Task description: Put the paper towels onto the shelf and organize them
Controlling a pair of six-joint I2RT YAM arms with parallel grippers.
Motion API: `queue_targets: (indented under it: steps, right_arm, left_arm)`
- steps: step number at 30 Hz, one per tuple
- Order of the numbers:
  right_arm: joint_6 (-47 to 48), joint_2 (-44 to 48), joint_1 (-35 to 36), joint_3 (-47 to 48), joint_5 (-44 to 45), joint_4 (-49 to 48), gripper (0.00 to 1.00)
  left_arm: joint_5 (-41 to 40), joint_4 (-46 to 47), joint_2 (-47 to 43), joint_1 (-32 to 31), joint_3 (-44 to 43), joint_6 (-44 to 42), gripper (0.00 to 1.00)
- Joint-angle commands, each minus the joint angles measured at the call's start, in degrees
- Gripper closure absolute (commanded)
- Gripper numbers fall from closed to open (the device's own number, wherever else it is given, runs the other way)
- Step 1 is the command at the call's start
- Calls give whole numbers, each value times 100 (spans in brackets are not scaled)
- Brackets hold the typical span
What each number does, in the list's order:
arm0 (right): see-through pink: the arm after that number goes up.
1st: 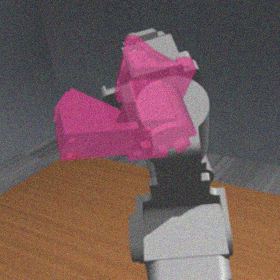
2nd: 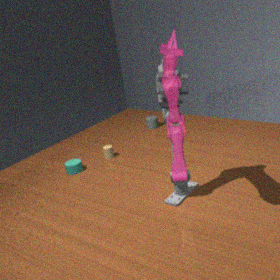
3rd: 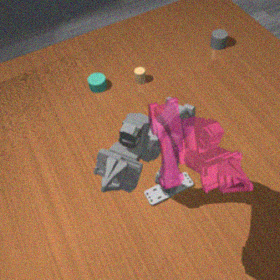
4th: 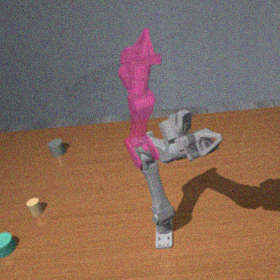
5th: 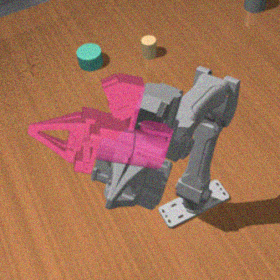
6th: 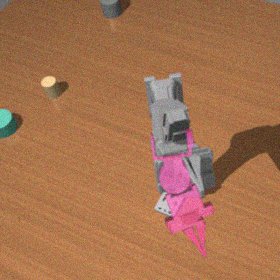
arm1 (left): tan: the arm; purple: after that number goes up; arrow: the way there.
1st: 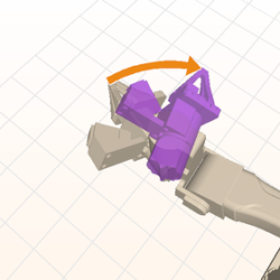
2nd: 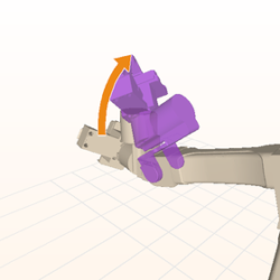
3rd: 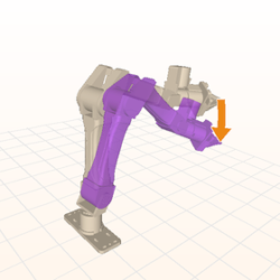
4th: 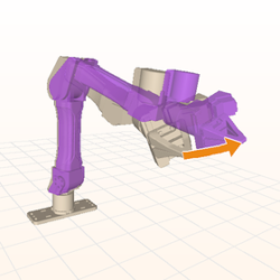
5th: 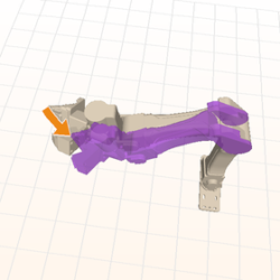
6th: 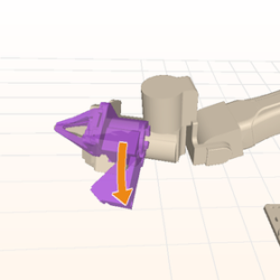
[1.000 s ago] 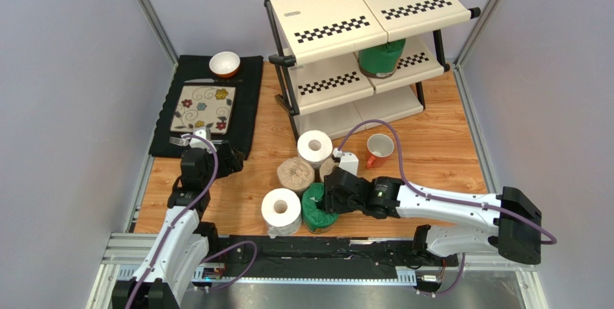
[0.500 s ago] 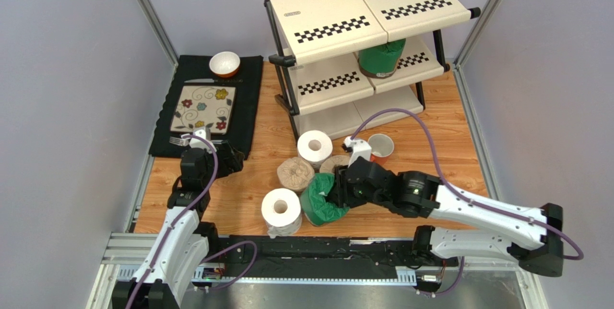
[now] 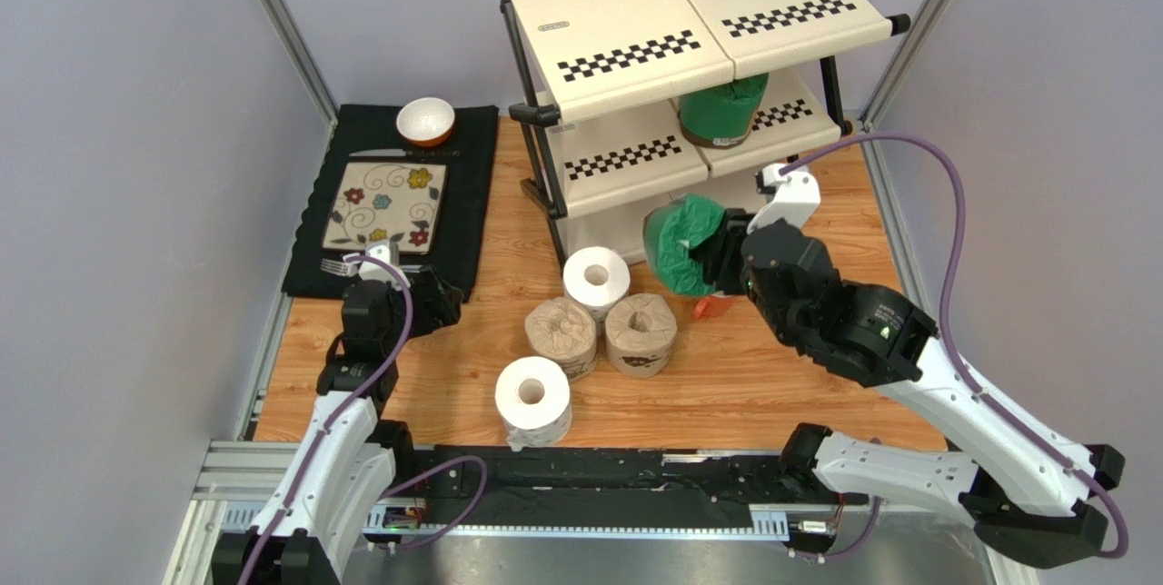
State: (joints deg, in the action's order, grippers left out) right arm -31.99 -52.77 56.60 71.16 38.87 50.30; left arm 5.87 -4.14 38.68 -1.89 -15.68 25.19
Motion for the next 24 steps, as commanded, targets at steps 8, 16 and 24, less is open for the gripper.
queue_targets:
  steps: [8,16,24]
  right_arm:
    - [1273,-892,-1537,1216,-890,-1752,61]
    - [1265,-1595,-2055,1498,-1478,-2209,62]
    - [1098,-1929,-2443,1410,-1786,-2806,62]
  left_arm:
    - [72,54,-53,22,-172,3,7]
    - [81,71,-44,22,-163,12,7]
    - [99,115,17,22,-146,12,7]
